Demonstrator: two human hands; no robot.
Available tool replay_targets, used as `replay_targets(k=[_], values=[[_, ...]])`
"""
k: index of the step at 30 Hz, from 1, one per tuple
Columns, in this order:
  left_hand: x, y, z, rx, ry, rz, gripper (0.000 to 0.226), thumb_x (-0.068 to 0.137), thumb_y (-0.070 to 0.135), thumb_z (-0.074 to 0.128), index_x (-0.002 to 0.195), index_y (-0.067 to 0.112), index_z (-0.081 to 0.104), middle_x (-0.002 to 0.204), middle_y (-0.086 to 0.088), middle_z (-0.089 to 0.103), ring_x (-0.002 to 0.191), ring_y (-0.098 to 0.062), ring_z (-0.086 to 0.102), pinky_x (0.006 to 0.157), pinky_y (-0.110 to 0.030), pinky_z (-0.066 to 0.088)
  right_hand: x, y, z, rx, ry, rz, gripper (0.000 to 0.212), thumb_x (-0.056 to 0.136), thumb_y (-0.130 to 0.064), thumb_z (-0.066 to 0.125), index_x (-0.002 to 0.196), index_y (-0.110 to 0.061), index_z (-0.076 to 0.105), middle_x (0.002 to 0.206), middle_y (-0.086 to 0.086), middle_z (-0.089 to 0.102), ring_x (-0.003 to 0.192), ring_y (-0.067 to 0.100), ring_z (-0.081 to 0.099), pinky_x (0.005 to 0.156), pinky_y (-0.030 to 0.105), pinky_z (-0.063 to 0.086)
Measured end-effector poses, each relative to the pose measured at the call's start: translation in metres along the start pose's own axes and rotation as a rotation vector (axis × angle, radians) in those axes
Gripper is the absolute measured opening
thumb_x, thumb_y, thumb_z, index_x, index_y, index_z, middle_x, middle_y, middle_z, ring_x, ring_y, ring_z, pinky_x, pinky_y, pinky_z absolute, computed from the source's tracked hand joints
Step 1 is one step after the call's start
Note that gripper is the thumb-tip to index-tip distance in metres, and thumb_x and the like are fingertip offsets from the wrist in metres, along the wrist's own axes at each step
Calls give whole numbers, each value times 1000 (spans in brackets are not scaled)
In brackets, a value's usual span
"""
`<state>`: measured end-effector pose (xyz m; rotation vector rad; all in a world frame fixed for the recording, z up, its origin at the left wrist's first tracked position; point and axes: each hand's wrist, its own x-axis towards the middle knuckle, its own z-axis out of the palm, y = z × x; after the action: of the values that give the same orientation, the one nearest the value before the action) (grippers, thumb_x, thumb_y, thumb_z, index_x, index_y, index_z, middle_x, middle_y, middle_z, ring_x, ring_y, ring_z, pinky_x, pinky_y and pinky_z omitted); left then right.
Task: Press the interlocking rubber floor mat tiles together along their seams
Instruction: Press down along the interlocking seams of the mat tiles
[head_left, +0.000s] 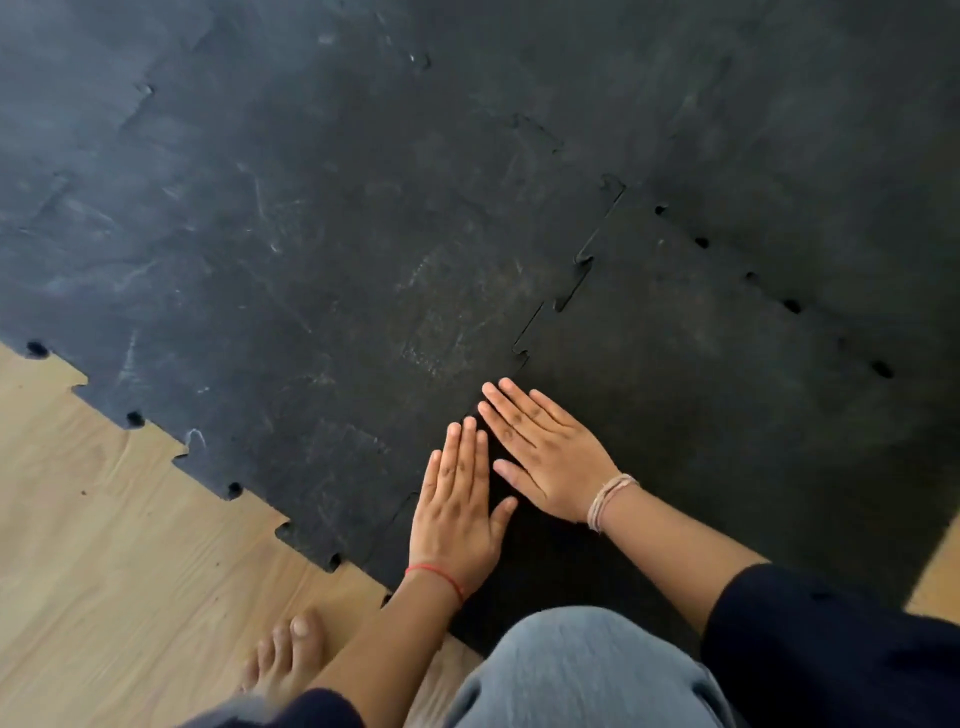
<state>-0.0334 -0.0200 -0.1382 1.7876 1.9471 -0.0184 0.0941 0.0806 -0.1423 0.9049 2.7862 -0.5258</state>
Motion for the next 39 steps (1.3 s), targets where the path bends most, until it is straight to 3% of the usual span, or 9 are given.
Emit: replay_targets(k=[2,4,8,12,18,28,31,35,39], values=[[4,4,-5,-19,2,43,68,87,53,-4,139,10,-15,149,0,-28,133,-11,-29,109,-29,-21,1,20,-12,57,47,194,61,95,-44,20,144,-10,5,153,7,3,141,21,-1,116,38,10],[29,16,-14,33,62,142,65,90,50,-1,140,8,-2,153,-4,-12,136,-14,-20,110,-30,-16,8,52,-26,-5,93,380,65,93,-49,14,143,-11,-3,153,7,-4,141,21,-8,116,36,2],[67,26,-11,94,6,182,66,90,50,3,141,7,-2,151,-9,-5,136,-16,-21,110,-33,-16,15,76,-22,-69,78,357,66,94,-49,17,145,-9,5,154,8,2,142,21,-2,115,36,4],[60,25,-11,69,-55,200,68,84,54,-12,135,11,-24,146,-2,-35,129,-10,-36,108,-33,-20,13,78,-23,-13,40,317,63,94,-49,14,144,-14,-5,153,2,-9,141,17,-11,116,34,0],[137,61,-36,84,17,364,62,88,48,0,134,13,-24,146,-2,-28,130,-15,-35,108,-30,-25,15,117,-38,7,207,609,61,97,-43,19,144,-12,-4,151,3,-12,139,18,-15,114,32,-6],[152,66,-34,136,-42,362,63,91,47,5,134,14,-26,146,-3,-31,128,-15,-37,107,-30,-22,10,135,-39,85,200,570,61,97,-44,21,144,-17,-8,154,0,-12,136,10,-19,114,30,-6],[173,72,-39,150,3,412,62,93,45,11,134,12,-22,150,-6,-23,132,-15,-31,109,-28,-18,7,141,-36,40,318,724,76,91,-58,23,143,-13,-9,151,2,-17,139,17,-17,114,34,-7],[243,103,-59,192,69,446,62,94,41,15,138,8,-13,153,-8,-15,138,-17,-19,112,-31,-13,14,142,-31,156,638,1111,71,94,-46,35,145,-5,9,155,13,7,142,27,3,115,42,7],[274,114,-64,175,72,460,61,95,39,19,140,8,-10,154,-8,-11,139,-17,-15,113,-31,-9,13,152,-32,117,584,1136,67,94,-46,31,145,-8,10,156,10,11,143,24,4,113,38,4]])
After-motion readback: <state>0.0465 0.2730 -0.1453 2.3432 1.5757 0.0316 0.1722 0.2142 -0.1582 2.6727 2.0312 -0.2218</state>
